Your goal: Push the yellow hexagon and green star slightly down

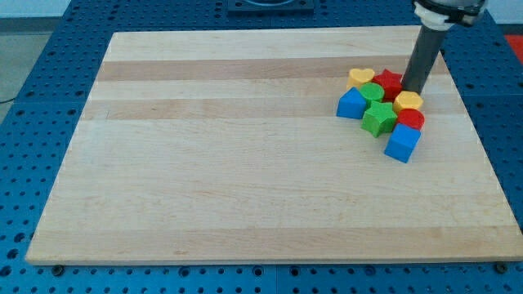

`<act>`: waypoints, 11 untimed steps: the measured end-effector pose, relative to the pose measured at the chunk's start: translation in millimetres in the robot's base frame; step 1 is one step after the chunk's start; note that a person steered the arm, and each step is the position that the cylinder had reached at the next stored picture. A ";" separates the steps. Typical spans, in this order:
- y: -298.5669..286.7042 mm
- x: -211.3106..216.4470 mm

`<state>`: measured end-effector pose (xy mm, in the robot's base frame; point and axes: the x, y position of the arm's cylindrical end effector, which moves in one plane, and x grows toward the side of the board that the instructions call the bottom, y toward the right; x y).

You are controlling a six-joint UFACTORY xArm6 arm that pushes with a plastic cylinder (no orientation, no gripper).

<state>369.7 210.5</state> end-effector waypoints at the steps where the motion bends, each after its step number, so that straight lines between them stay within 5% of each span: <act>1: -20.3 2.6; 3: 61.2 -9.6; 4: 90.8 18.8; 5: 81.8 48.1; 11: -90.4 17.9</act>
